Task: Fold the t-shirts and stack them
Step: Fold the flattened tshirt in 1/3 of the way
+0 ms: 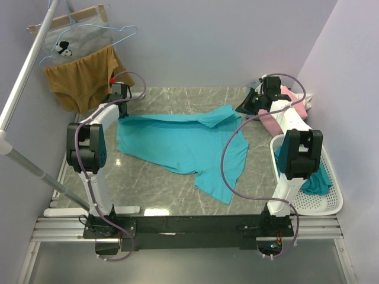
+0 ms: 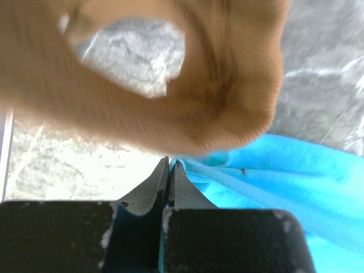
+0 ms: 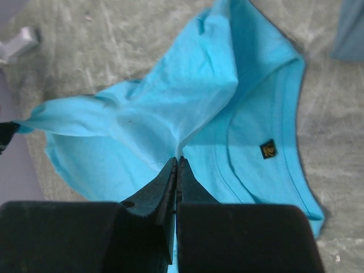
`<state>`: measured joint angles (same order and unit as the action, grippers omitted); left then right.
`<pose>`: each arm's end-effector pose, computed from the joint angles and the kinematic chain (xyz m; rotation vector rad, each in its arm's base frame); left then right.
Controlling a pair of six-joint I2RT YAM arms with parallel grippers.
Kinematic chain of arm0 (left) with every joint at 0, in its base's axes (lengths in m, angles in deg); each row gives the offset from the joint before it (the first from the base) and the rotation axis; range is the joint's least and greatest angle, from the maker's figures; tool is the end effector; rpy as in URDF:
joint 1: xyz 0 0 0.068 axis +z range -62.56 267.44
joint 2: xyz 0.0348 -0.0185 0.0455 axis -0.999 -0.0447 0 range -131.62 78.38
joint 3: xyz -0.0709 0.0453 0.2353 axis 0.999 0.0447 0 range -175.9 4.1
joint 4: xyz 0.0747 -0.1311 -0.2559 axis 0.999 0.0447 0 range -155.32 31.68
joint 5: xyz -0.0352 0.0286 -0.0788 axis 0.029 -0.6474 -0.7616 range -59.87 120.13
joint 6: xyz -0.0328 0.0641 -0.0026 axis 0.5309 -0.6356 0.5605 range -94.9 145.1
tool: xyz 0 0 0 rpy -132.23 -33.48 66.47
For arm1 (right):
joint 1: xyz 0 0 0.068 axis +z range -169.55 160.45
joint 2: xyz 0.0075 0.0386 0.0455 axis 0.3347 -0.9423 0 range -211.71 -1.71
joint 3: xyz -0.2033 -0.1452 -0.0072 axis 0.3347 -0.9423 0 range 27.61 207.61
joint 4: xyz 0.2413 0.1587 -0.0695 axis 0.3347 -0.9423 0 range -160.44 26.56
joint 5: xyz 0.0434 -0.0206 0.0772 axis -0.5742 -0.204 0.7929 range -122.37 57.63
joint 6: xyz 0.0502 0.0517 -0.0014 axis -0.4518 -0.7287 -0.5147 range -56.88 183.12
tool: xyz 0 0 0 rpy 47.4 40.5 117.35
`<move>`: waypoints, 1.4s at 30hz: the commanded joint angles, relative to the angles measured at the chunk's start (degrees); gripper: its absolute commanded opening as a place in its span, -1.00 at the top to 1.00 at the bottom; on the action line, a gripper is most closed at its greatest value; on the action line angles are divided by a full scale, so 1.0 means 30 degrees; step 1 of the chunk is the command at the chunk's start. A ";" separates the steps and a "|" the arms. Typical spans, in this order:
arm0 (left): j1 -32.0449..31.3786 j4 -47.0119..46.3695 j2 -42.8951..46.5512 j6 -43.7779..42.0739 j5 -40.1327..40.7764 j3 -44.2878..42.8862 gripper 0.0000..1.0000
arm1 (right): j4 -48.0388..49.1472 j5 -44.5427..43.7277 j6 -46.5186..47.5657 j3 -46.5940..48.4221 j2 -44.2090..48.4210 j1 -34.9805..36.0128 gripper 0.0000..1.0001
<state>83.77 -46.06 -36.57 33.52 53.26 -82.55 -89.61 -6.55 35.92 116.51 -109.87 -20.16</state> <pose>0.4861 -0.0077 0.1550 -0.2829 2.3309 0.3807 0.4714 0.0209 0.2143 0.3548 2.3636 0.7552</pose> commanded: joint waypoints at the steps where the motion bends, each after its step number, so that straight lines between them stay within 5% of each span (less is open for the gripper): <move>1: -0.0186 0.1164 0.0557 0.0063 0.0725 -0.0325 0.98 | -0.0414 -0.1165 0.0570 -0.0979 0.0721 0.0577 1.00; 10: -0.0303 0.1868 -0.1081 0.0062 0.1107 -0.0705 0.98 | -0.1558 -0.2397 0.0629 -0.2940 0.1160 0.1840 0.96; 12: -0.0303 0.2073 -0.1348 0.0208 0.0961 -0.0998 0.82 | -0.2083 -0.2717 0.0775 -0.3120 0.1131 0.1987 0.58; 14: -0.0332 0.1957 -0.1554 0.0384 0.1047 -0.1087 0.04 | -0.2524 -0.3593 0.0834 -0.3529 0.1742 0.2308 0.53; 16: -0.0332 0.1928 -0.1583 0.0298 0.1106 -0.1145 0.16 | -0.2671 -0.5169 0.0777 -0.3823 0.2446 0.2543 0.37; 21: -0.0332 0.1576 -0.1233 0.0355 0.1692 -0.1262 0.05 | -0.1735 -0.6848 0.0629 -0.2924 0.4061 0.2573 0.19; 27: -0.0332 0.0435 0.0086 0.0589 -0.0588 -0.1613 -0.19 | -0.0593 -0.5072 0.1098 0.1436 -0.0267 0.2340 0.18; 30: -0.0332 0.0726 -0.0205 0.0999 -0.2168 -0.2579 -0.15 | -0.0737 -0.3575 0.0952 0.4657 -0.3490 0.2310 0.21; 36: -0.0713 0.1079 0.0406 0.1059 -0.1093 -0.2436 0.45 | -0.2553 -0.2575 0.1243 0.9208 -0.7480 0.2222 0.21; 42: -0.0684 0.1403 0.1022 0.0940 -0.1000 -0.2494 0.56 | -0.1734 -0.2105 0.0923 0.8685 -0.7715 0.2193 0.17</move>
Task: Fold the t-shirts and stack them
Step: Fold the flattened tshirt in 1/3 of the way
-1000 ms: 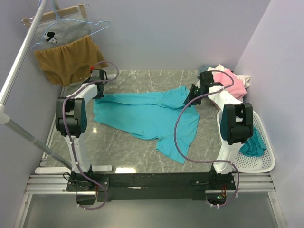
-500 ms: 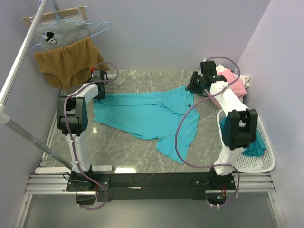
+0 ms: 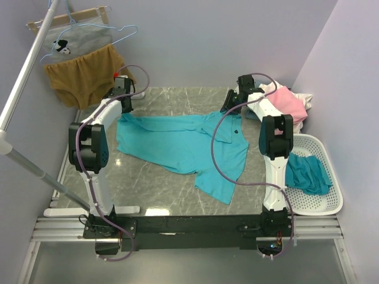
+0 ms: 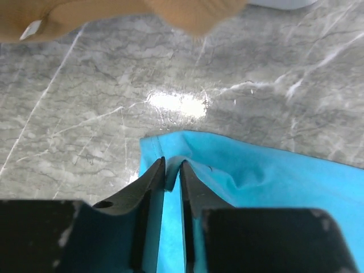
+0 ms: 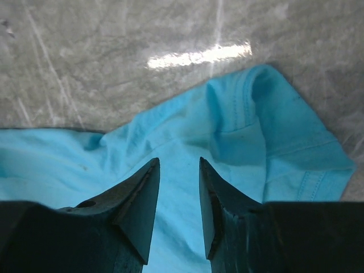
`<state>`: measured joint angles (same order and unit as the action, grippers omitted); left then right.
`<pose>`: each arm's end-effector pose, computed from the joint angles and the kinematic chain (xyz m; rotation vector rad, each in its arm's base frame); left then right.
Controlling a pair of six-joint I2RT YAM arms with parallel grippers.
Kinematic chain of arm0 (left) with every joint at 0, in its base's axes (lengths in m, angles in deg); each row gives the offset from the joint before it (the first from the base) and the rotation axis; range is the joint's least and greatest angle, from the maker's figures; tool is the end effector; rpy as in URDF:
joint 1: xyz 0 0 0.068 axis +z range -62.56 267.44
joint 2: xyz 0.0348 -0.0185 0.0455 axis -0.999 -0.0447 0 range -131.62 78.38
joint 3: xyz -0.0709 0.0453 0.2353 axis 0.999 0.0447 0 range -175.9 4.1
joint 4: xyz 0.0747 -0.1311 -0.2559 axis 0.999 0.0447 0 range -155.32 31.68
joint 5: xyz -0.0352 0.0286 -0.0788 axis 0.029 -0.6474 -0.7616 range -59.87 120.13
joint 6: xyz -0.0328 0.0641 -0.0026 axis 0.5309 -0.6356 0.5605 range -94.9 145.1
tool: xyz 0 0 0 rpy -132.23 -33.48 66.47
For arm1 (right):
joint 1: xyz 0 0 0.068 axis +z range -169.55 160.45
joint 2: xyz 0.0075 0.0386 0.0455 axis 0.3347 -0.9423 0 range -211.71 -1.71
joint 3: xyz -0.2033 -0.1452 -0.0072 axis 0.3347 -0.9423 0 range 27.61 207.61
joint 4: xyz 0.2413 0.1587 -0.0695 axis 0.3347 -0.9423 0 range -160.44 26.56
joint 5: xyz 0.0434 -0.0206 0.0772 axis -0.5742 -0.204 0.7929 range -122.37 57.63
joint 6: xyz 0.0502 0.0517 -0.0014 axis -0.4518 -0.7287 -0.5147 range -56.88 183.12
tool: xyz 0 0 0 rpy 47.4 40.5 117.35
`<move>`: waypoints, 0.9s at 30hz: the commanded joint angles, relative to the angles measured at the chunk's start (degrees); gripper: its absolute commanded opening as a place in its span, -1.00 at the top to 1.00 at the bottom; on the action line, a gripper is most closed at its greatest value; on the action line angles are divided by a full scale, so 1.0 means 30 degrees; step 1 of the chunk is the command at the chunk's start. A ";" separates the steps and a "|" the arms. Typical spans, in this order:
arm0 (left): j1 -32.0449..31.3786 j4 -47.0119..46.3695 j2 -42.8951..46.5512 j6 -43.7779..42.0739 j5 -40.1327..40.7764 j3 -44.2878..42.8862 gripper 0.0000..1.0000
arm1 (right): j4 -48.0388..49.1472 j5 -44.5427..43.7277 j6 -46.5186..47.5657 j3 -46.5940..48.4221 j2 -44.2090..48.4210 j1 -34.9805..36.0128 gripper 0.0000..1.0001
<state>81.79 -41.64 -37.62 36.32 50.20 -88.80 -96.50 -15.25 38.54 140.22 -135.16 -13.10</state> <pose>0.4975 -0.0286 0.1789 -0.2770 2.3243 0.2732 0.5425 0.0790 0.1376 0.2782 2.5379 0.5922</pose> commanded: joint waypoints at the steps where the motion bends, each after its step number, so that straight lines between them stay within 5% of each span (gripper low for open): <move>1: -0.0050 0.0160 0.1490 0.0241 -0.0215 -0.0322 0.64 | 0.0358 0.0912 0.0048 0.0955 0.0452 -0.0161 0.17; 5: -0.0109 -0.0856 0.3390 0.0421 -0.1327 0.0286 0.44 | 0.0062 0.1059 0.0165 0.1192 0.0244 -0.0190 0.17; 11: -0.0080 0.1296 0.3601 0.0214 -0.0247 -0.0905 0.98 | 0.0092 0.1030 0.0136 0.0693 0.0449 -0.0219 0.17; 15: -0.0051 0.2446 0.3657 0.0272 0.0221 -0.1376 0.98 | 0.0034 0.1059 0.0340 0.0401 0.0625 -0.0219 0.17; 18: 0.0242 0.3060 0.3688 0.0185 0.0222 -0.1581 0.79 | -0.0025 0.0884 0.0429 0.0312 0.0742 -0.0249 0.17; 19: 0.0359 0.3266 0.3659 0.0214 0.0483 -0.1726 0.45 | -0.0083 0.0883 0.0429 0.0312 0.0771 -0.0249 0.17; 27: 0.0682 0.4644 0.3716 -0.0225 0.2974 -0.1845 0.38 | -0.0230 0.0825 0.0459 0.0429 0.0742 -0.0307 0.16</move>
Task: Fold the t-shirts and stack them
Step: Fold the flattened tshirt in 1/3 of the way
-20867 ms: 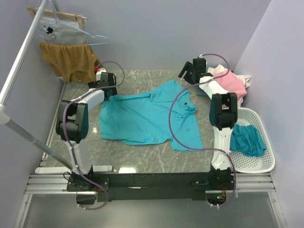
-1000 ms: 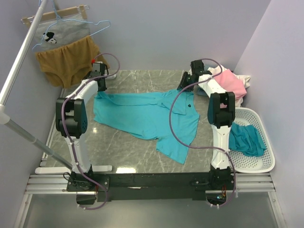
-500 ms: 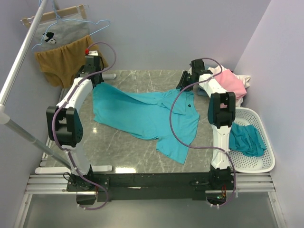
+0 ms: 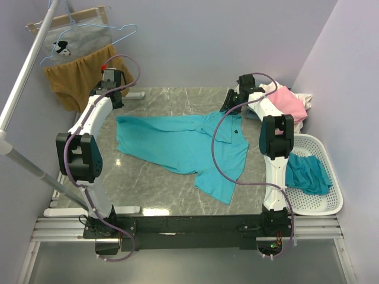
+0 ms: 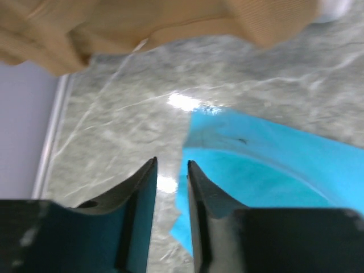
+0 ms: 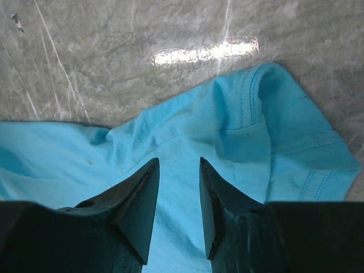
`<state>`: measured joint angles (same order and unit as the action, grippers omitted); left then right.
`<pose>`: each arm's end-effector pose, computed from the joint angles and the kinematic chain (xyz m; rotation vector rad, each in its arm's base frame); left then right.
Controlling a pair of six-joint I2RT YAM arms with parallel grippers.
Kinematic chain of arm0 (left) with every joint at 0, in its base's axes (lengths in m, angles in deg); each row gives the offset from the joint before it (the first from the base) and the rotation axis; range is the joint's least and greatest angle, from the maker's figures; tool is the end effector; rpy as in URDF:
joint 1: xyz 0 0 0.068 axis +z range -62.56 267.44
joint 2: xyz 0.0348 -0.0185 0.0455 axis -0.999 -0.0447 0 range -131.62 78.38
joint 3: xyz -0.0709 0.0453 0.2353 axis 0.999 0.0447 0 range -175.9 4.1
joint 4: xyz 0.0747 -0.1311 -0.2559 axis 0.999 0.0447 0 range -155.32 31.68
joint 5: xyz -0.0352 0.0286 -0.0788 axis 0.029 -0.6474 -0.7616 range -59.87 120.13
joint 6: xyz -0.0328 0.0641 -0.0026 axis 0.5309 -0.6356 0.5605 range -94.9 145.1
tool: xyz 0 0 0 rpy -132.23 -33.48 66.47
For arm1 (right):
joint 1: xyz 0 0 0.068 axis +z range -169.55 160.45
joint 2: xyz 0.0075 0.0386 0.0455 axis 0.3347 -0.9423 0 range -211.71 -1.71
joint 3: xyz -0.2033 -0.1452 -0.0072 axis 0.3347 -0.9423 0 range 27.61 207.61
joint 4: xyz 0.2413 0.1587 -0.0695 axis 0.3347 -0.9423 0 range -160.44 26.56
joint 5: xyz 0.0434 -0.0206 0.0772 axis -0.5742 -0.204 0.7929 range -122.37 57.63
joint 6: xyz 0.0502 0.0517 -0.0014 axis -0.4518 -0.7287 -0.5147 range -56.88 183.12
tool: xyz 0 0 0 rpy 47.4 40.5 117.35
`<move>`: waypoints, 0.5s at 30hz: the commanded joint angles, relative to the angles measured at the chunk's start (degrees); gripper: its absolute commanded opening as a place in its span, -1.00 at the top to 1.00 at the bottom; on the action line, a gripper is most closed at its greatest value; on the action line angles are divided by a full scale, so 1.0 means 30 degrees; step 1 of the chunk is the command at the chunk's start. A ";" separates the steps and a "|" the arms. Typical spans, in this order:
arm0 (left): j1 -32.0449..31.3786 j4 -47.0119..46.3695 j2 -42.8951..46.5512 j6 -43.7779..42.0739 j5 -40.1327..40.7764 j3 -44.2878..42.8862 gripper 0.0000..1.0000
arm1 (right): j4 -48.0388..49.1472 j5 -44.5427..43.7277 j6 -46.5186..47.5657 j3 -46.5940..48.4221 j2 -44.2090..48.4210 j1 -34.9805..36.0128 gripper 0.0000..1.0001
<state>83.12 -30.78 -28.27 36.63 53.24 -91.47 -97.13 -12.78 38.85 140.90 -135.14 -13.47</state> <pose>0.4684 -0.0119 0.2561 -0.3366 2.2868 0.3371 0.5429 0.0779 0.1419 0.2607 2.5372 0.6421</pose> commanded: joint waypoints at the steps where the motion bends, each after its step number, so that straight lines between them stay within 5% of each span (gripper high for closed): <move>1: 0.0383 0.1169 0.0715 -0.0415 0.1934 -0.0811 0.35 | -0.0048 0.0002 0.0327 0.0175 0.0735 -0.0212 0.16; 3: 0.0501 0.1462 0.1007 -0.0532 0.1963 -0.0781 0.12 | -0.0048 0.0060 0.0327 0.0203 0.0735 -0.0271 0.16; 12: 0.0648 0.0206 0.1657 -0.0766 -0.0667 -0.0633 0.03 | -0.0195 -0.0114 0.0327 0.0320 0.0647 -0.0301 0.15; 15: 0.0648 -0.0732 0.0256 -0.0796 -0.4354 -0.1101 0.28 | 0.0126 -0.0349 0.0094 0.0145 0.0705 -0.0417 0.15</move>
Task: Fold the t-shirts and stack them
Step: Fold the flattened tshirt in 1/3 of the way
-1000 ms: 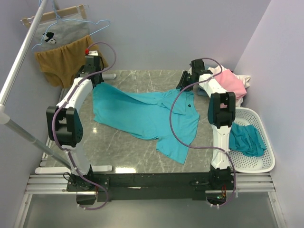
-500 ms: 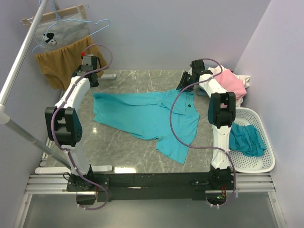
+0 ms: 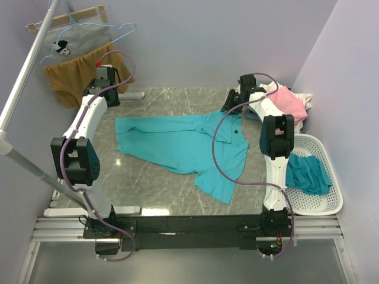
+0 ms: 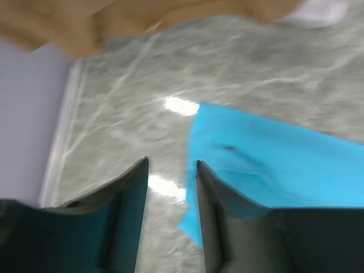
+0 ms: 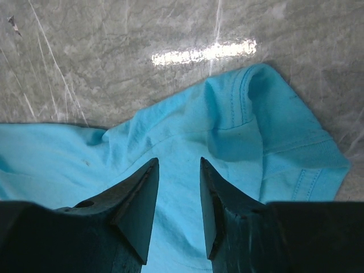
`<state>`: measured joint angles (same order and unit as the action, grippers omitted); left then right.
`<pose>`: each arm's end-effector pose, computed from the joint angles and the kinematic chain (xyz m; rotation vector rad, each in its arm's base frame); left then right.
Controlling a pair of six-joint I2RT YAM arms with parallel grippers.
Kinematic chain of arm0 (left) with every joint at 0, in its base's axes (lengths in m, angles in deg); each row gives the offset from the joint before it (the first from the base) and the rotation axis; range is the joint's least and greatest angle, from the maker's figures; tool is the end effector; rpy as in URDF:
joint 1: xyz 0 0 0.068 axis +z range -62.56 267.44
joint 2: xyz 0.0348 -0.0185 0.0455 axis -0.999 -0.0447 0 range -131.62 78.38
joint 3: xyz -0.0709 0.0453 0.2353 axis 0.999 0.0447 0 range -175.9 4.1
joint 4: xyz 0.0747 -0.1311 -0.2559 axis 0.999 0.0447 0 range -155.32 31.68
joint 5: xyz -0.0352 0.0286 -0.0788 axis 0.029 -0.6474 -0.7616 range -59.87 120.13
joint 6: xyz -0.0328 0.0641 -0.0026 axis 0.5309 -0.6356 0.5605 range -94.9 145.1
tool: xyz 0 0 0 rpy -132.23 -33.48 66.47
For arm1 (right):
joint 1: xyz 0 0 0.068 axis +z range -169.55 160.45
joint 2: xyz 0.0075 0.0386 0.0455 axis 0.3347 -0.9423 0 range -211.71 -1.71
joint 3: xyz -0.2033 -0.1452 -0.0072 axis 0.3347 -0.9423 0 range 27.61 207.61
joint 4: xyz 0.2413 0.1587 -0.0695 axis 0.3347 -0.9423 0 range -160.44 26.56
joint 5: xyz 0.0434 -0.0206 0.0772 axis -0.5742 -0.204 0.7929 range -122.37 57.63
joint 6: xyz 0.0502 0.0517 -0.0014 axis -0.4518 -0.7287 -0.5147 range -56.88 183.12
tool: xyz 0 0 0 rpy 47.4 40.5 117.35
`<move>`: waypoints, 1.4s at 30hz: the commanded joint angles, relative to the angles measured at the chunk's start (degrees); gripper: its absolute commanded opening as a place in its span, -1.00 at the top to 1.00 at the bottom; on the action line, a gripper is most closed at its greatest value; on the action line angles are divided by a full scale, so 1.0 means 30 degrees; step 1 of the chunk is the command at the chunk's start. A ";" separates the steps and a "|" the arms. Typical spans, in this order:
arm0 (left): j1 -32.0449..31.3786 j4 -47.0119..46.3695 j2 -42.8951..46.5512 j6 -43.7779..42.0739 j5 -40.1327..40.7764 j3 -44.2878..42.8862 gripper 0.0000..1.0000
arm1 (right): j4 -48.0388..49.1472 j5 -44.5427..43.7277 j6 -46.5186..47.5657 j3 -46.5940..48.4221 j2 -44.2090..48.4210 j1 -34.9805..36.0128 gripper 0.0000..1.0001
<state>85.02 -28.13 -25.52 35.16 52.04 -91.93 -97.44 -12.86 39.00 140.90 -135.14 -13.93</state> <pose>0.4579 0.0030 0.2758 -0.3375 2.2862 0.3398 0.5429 0.0734 0.1415 0.2699 2.5401 0.6357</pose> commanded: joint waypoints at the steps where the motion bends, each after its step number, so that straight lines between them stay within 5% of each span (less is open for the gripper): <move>1: 0.0014 -0.1876 -0.1134 -0.0221 -0.5240 -0.1124 0.36 | 0.0316 -0.0234 0.0013 0.0174 0.0706 -0.0352 0.15; 4: 0.0014 -0.3163 -0.2776 0.0422 -0.7034 -0.0922 0.63 | 0.0463 0.0029 -0.0017 0.0349 0.0618 -0.0528 0.15; 11: 0.0043 -0.5189 -0.5209 0.0952 -0.8036 0.0280 0.67 | -0.0854 -0.0171 0.0130 0.1785 -0.0758 -0.0587 0.15; 20: 0.0482 -0.3994 -0.7524 0.0425 -0.6666 0.0079 0.66 | -0.4278 -0.0703 0.0420 0.5584 -0.3919 -0.0646 0.13; 22: 0.0541 -0.3639 -0.8080 -0.0014 -0.5611 -0.0479 0.62 | -0.5742 -0.0643 0.0685 0.6731 -0.5033 -0.0675 0.30; 31: 0.0571 -0.2638 -0.9694 -0.1393 -0.4724 -0.2795 0.06 | -0.6660 -0.3485 0.0950 0.7968 -0.5067 -0.1348 0.28; 35: 0.0542 -0.3807 -0.8208 -0.0634 -0.6247 -0.2066 0.05 | -0.1337 -0.1876 0.1188 0.1728 -0.1677 -0.1407 0.04; 36: 0.0512 -0.4248 -0.7591 -0.0427 -0.6423 -0.1193 -0.38 | 0.2447 -0.1032 0.0981 -0.0187 0.0769 -0.1523 -0.03; 37: 0.0483 -0.4774 -0.6888 -0.0309 -0.6744 -0.0575 -0.56 | 0.4167 -0.0850 0.0805 -0.2034 0.2041 -0.1582 -0.14; 40: 0.0249 -0.7205 -0.3229 0.0510 -0.6631 0.2354 -0.99 | 0.8017 -0.1083 0.0598 -0.7167 0.6117 -0.1554 -0.40; 42: 0.0132 -0.8087 -0.0679 0.1592 -0.6193 0.4194 -0.99 | 0.8023 -0.1228 0.0773 -0.7908 0.8163 -0.1554 -0.44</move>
<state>86.24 -44.50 -43.09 35.18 33.31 -86.64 -88.17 -16.19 40.49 122.37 -125.06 -18.10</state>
